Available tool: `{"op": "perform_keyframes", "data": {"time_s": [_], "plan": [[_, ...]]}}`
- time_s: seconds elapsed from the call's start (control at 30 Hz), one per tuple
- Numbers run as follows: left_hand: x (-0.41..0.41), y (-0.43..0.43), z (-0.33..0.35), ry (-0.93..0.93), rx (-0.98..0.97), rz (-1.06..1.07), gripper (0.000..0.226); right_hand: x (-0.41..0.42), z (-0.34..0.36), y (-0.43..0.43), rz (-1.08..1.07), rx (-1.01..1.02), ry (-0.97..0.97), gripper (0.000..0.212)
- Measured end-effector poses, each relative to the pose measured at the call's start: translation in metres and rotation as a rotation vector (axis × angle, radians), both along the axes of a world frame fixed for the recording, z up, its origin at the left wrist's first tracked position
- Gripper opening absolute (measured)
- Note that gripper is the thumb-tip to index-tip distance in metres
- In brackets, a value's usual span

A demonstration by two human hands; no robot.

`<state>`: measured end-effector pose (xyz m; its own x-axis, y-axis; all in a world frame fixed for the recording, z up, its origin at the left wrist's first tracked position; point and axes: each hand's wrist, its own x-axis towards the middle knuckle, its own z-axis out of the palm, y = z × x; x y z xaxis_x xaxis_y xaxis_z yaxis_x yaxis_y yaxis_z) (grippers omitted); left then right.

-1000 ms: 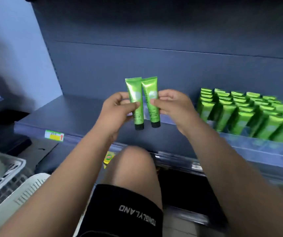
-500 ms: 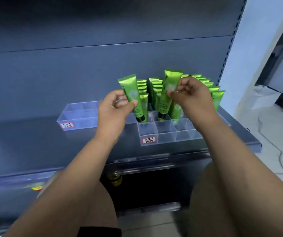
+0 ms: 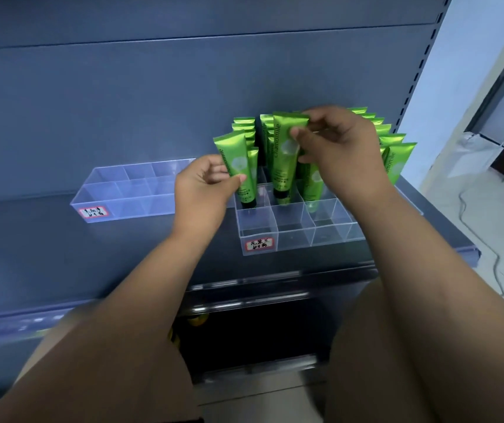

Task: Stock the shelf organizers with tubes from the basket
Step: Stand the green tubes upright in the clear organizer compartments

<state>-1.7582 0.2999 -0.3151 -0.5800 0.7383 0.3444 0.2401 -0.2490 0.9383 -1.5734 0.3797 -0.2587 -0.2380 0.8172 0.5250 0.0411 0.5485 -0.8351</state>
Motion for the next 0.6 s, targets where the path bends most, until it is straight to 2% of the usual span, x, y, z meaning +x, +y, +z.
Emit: {"op": "perform_keyframes", "data": {"time_s": [0.13, 0.23, 0.37, 0.6], "plan": [[-0.003, 0.001, -0.006, 0.043, -0.042, 0.018, 0.027, -0.001, -0.001, 0.002, -0.038, 0.024, -0.037, 0.020], [-0.005, 0.003, -0.012, 0.093, -0.081, 0.037, 0.025, -0.002, -0.006, 0.005, -0.060, 0.040, -0.089, 0.012], [-0.003, 0.006, -0.021, 0.175, -0.132, 0.056, 0.023, -0.002, -0.011, 0.005, -0.152, 0.178, -0.215, 0.022], [0.002, 0.007, -0.030, 0.245, -0.166, 0.068, 0.027, 0.001, -0.013, 0.008, -0.190, 0.195, -0.198, 0.021]]}}
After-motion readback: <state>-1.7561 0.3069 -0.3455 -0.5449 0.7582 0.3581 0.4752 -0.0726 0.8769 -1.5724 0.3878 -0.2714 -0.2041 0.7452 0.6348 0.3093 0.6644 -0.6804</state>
